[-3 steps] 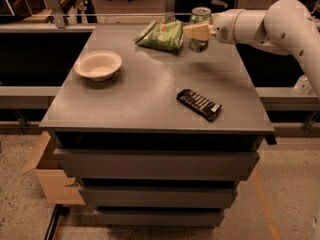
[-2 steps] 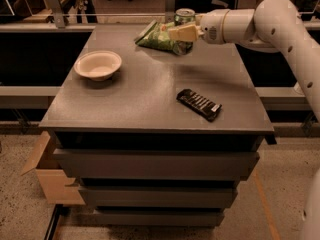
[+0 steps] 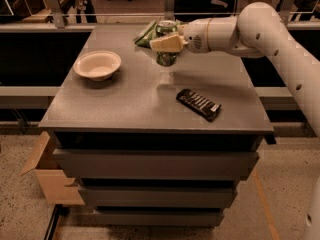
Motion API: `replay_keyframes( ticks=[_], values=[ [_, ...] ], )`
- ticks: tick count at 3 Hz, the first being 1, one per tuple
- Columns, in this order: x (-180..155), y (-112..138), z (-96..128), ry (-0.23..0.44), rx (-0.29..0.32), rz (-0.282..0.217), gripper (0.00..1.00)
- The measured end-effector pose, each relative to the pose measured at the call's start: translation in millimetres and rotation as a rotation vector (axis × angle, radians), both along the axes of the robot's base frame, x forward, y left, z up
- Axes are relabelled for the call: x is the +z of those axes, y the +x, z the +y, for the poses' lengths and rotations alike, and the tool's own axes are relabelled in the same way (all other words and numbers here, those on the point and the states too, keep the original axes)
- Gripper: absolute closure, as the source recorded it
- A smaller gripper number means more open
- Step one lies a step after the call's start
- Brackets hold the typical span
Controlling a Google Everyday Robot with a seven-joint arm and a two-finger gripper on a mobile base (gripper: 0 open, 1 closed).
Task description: Move green can near paper bowl
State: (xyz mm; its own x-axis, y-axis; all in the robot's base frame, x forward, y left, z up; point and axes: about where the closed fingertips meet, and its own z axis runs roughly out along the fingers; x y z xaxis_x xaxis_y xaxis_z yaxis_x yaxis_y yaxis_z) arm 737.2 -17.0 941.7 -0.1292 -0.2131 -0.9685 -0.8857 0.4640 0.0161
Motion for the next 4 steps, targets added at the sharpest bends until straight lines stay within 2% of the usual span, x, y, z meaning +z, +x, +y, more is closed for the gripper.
replay_keyframes(
  ticks=[1, 2, 3, 4],
  values=[
    [-18.4, -11.0, 20.9, -0.029, -0.002, -0.002, 1.00],
    [-41.5, -13.9, 46.2, -0.010, -0.010, -0.016, 1.00],
    [-45.2, -10.6, 59.5, 0.026, -0.003, -0.033, 1.00],
    [-46.3, -5.4, 82.3, 0.066, 0.018, -0.075, 1.00]
  ],
)
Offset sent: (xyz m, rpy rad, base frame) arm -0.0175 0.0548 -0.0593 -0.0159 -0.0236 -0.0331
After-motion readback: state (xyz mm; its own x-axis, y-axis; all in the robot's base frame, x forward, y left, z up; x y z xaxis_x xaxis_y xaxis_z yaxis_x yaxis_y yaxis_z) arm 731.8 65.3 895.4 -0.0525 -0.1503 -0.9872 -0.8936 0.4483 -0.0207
